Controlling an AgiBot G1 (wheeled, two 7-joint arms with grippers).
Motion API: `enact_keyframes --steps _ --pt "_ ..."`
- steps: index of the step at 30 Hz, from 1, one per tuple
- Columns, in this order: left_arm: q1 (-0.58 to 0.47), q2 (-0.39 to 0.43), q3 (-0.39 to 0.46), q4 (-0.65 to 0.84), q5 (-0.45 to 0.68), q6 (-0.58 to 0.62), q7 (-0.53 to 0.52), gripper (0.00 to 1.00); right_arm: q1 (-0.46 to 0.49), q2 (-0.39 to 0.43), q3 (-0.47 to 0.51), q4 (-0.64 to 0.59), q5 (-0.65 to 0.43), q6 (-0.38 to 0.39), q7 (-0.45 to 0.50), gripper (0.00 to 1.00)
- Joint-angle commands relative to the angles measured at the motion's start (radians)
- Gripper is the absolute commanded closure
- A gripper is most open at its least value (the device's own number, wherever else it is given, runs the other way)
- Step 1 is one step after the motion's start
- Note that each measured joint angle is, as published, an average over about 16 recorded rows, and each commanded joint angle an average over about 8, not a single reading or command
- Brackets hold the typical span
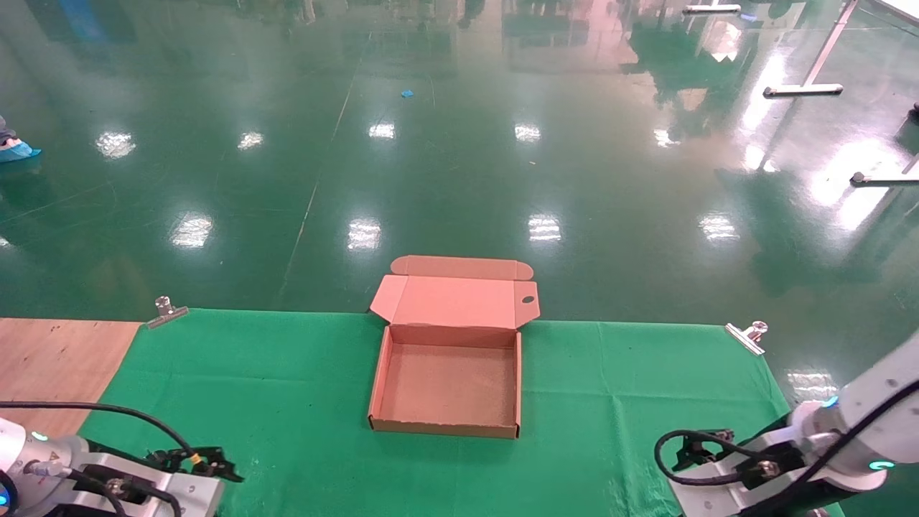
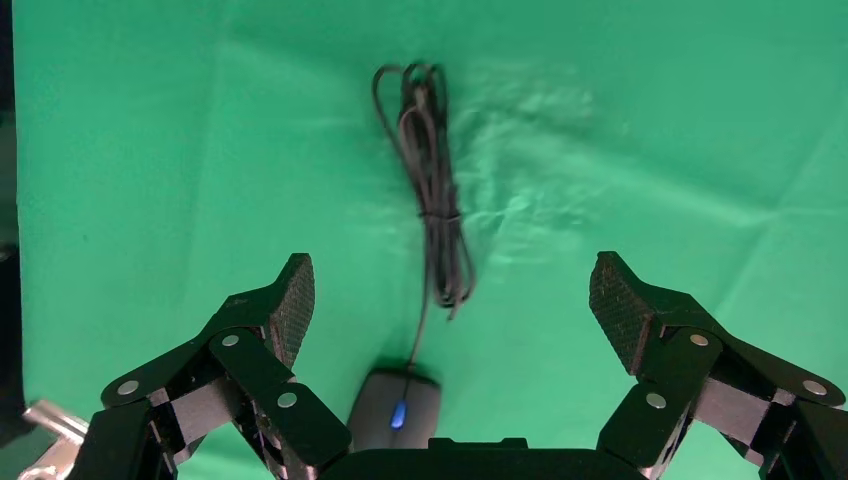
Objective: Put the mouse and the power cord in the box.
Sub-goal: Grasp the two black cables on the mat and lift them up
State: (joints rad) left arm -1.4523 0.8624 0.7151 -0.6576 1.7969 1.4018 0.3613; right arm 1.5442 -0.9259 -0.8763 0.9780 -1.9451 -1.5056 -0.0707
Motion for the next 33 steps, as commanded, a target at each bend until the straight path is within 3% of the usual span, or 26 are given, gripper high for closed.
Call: enact_keyframes --steps 1,12,22,33 --pt "-0.019 0.02 0.013 0.086 0.029 -0.017 0.051 0.0 0.008 -0.03 -0.023 -0.039 -0.044 0.012 -0.01 0.0" --pt "-0.09 0.097 0.03 0.369 0.073 -0.134 0.229 0.0 0.002 -0.152 -0.078 -0.264 -0.145 0.142 -0.117 0.0" --pt "-0.133 0.13 0.045 0.509 0.101 -0.183 0.312 0.0 0.003 -0.219 -0.068 -0.456 -0.113 0.211 -0.24 0.0" --pt "-0.136 0.142 0.026 0.594 0.074 -0.215 0.36 0.0 0.024 -0.26 -0.055 -0.6 -0.083 0.229 -0.33 0.0"
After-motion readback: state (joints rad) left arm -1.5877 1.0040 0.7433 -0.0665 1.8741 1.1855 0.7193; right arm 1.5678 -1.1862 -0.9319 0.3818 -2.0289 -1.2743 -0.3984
